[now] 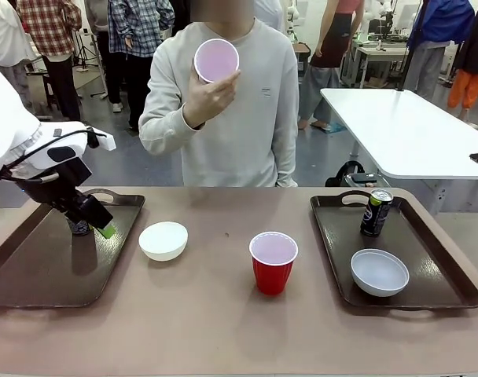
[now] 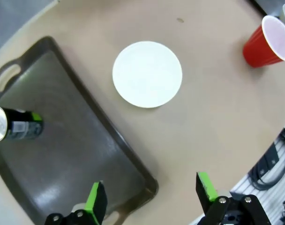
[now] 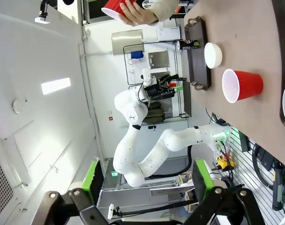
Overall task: Prepare tableware on both trays.
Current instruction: Pick up a Picnic Bowl from the table and place it on a Handle tray.
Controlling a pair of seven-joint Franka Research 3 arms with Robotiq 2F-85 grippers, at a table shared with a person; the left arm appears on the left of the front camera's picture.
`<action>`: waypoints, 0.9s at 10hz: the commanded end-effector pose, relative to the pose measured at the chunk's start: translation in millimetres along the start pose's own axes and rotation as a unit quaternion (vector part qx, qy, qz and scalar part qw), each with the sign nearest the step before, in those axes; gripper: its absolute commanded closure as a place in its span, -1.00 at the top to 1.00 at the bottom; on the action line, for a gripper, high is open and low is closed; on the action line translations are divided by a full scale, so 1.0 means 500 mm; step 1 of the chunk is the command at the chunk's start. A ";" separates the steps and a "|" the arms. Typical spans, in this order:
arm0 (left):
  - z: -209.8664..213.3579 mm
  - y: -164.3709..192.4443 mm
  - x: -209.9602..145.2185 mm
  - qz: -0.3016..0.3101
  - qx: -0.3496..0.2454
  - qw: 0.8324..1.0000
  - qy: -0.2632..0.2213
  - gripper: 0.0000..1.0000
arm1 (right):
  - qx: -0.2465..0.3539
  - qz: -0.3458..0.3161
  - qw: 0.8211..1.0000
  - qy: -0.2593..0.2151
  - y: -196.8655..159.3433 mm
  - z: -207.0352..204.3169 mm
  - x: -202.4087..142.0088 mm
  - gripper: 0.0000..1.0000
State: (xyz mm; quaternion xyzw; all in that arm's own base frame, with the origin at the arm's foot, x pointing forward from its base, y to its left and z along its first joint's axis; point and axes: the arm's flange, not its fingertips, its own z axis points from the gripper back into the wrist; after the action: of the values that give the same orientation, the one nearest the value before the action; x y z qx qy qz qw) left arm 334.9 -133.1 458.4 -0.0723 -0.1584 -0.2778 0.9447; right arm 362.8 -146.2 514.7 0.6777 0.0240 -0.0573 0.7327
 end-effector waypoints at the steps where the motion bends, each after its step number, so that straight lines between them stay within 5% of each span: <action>1: 0.009 0.009 0.001 -0.005 -0.004 1.000 -0.017 1.00 | 0.005 -0.010 1.000 0.003 0.006 0.005 0.000 1.00; 5: -0.006 0.009 -0.002 -0.004 0.036 0.999 0.005 1.00 | 0.005 -0.010 1.000 0.003 0.006 0.005 0.000 1.00; 7: 0.104 0.059 -0.095 -0.108 0.077 0.990 0.039 1.00 | 0.005 -0.010 1.000 0.003 0.006 0.005 0.000 1.00; 9: 0.183 0.088 -0.200 -0.109 0.071 0.991 -0.021 1.00 | 0.005 -0.010 1.000 0.003 0.006 0.005 0.000 1.00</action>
State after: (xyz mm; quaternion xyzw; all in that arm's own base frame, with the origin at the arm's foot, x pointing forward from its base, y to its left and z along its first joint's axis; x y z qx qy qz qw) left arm 302.6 -58.4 522.6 0.0150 -0.1808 -0.3595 0.9153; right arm 362.7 -146.9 514.4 0.6776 0.0239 -0.0584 0.7327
